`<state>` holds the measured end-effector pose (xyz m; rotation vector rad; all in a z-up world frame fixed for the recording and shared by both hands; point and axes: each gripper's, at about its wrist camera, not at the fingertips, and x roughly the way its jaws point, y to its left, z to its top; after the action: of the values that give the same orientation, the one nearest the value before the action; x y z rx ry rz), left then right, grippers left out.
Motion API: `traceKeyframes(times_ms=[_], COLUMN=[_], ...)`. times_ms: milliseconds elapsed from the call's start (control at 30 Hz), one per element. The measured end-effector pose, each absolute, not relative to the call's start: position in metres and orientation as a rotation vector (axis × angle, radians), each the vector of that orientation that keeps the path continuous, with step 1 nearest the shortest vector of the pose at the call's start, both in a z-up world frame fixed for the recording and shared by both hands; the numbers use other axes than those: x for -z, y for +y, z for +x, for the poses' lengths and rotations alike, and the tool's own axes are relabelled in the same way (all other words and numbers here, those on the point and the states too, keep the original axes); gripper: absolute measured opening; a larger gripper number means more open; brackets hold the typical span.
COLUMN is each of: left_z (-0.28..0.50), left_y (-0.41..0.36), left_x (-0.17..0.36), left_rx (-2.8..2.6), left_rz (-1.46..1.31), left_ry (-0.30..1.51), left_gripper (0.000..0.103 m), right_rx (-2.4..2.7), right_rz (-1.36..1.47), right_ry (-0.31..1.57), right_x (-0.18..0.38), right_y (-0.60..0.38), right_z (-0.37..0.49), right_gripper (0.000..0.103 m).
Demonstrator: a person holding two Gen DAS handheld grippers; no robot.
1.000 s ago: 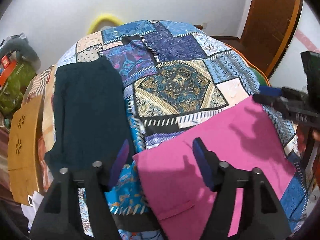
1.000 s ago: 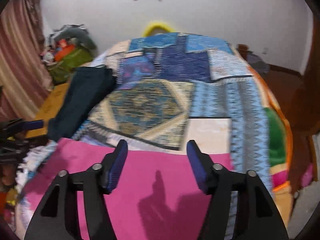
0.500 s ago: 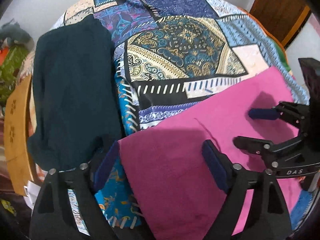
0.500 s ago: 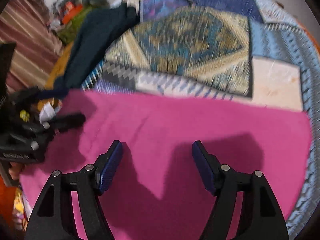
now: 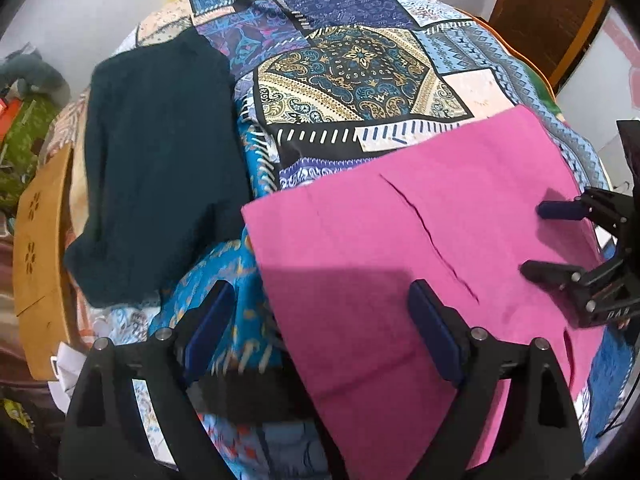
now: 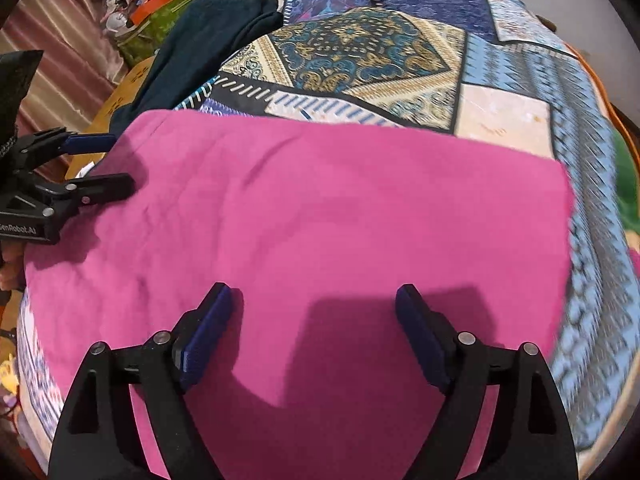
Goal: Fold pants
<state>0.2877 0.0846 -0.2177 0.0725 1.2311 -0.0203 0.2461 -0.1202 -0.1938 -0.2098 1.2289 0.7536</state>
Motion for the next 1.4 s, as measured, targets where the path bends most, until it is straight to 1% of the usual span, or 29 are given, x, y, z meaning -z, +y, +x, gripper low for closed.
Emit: traceKeyframes(times_ms=[500,600,733,900,1067,1200,1300,1400], left_z=[0.22,0.21,0.201,0.189,0.177,0.168,0.164,0.16], left_y=[0.072,0.075,0.083,0.087,0.09,0.083,0.073,0.066], left_x=[0.194,0.19,0.185,0.175,0.156,0.153,0.16,0.168], left_rx=[-0.057,-0.076,-0.082,-0.108,-0.103,-0.055,-0.024,0.006], left_rz=[0.134,0.106,0.026,0.008,-0.1,-0.187,-0.226,-0.271], left_ry=[1.104,1.084,1.101,1.082,1.038,1.034,1.056,1.085], left_gripper=[0.089,0.089,0.089,0.089,0.089,0.089,0.089,0.089], right_rx=[-0.633,-0.613,-0.61,-0.593,-0.582,-0.612,-0.624,-0.638], right_rz=[-0.074,-0.071,-0.073,-0.087,-0.082,-0.028,-0.04,-0.077], right_ry=[1.179,1.169,1.162,1.169,1.063,0.974,0.925,0.922], right_x=[0.183,0.182,0.182,0.177,0.148,0.126,0.124,0.134], right_y=[-0.188,-0.195,-0.198,-0.197,-0.195,-0.184,-0.168,-0.152], right_z=[0.211,0.205,0.201,0.202,0.197,0.19,0.183,0.179], right_gripper=[0.082,0.082,0.082,0.082,0.082,0.082,0.082,0.082])
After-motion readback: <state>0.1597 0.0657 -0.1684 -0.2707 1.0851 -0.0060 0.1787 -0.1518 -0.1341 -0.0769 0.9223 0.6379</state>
